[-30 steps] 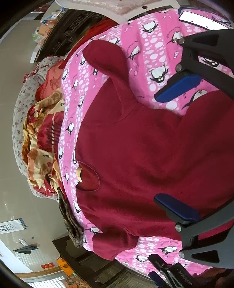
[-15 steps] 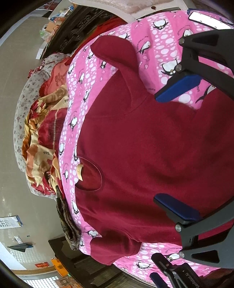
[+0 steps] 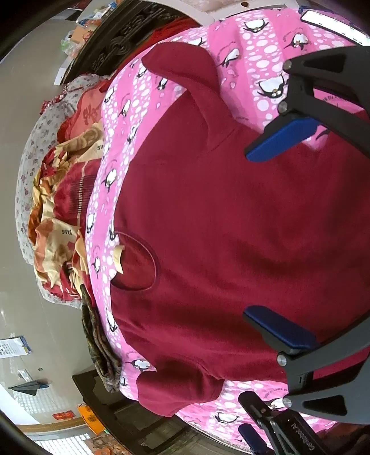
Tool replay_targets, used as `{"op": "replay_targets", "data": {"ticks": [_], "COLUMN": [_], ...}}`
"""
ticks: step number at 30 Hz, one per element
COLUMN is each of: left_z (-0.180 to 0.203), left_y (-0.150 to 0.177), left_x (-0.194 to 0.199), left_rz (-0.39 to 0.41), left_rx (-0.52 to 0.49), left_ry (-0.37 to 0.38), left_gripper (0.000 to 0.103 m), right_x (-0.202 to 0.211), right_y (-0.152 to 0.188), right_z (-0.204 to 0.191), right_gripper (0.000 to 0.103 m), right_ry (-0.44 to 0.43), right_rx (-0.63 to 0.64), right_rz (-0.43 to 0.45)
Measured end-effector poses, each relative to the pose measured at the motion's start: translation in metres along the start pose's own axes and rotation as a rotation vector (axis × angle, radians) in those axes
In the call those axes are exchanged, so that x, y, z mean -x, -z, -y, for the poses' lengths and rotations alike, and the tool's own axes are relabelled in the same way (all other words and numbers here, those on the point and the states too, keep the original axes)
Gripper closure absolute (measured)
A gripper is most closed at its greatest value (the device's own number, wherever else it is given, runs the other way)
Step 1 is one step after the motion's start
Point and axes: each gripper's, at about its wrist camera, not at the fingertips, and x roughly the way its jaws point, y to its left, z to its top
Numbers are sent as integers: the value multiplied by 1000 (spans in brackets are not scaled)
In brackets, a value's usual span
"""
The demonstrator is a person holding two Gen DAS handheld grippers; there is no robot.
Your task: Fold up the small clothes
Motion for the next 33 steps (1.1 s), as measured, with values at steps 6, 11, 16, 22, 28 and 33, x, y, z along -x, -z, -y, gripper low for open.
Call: {"op": "replay_targets", "data": {"ticks": [6, 11, 16, 22, 28, 33], "left_z": [-7, -10, -10, -7, -5, -5], "left_y": [-2, -3, -2, -2, -2, -3], "left_x": [-3, -5, -5, -5, -9, -10], "left_rz": [-3, -4, -5, -5, -18, -18], "left_rx": [7, 7, 9, 5, 7, 9], "left_ry": [-4, -8, -6, -1, -2, -1], "left_gripper": [34, 34, 34, 34, 34, 34], "right_x": [-6, -8, -7, -13, -16, -18], "right_y": [0, -1, -2, 2, 5, 4], "right_z": [-7, -12, -14, -13, -10, -10], "right_gripper": [0, 0, 0, 0, 0, 0], "right_ry": [-12, -12, -9, 5, 13, 11], "right_rx": [3, 6, 7, -4, -5, -11], "right_rz": [-12, -7, 7, -43, -62, -60]}}
